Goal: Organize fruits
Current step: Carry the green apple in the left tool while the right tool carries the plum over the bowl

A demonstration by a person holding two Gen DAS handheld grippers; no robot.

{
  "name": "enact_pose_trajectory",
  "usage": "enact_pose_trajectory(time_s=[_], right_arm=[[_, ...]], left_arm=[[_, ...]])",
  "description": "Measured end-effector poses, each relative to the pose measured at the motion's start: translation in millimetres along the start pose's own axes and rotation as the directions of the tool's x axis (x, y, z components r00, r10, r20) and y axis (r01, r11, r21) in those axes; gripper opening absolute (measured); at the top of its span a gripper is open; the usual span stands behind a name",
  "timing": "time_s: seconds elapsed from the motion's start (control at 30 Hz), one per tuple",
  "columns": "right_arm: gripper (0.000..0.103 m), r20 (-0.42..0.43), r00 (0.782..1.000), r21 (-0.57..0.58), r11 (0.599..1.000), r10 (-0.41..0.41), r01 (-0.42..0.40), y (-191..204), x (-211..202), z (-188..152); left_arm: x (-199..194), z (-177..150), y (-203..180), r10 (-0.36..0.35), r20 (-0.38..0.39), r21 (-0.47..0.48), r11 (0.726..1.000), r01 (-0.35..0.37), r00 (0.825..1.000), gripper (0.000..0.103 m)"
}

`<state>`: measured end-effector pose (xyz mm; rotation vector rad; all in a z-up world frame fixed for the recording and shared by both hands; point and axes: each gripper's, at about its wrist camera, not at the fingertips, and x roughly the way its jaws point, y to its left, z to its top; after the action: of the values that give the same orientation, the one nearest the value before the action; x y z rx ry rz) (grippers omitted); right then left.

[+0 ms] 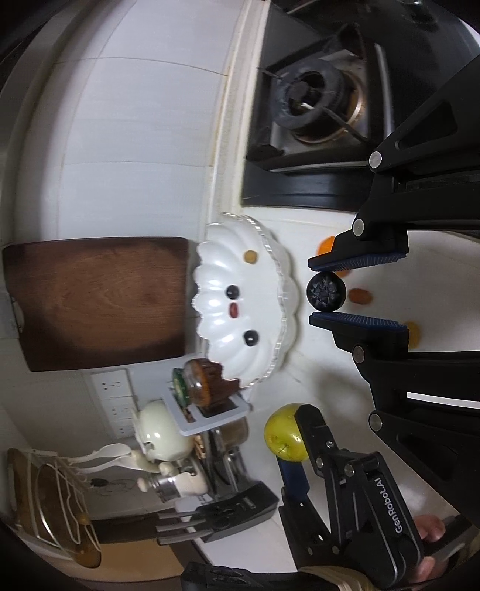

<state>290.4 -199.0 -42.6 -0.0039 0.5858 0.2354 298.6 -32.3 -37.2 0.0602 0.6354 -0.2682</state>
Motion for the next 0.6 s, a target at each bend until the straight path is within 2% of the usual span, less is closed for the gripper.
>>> enact_pose_trajectory(time_s=[0.27,0.6], right_arm=[[0.024,0.063,0.998,-0.015,1.000,-0.011,0.012,0,1,21],[0.024,0.085,0.996,-0.024,1.000,0.003,-0.001,0,18,44]], left_arm=[[-2,19,0,0.015,0.056,0.003,1.000,-0.015,0.998,0.048],[8,41,8,0.033,0.086,-0.005,0.999,-0.033,0.996,0.048]])
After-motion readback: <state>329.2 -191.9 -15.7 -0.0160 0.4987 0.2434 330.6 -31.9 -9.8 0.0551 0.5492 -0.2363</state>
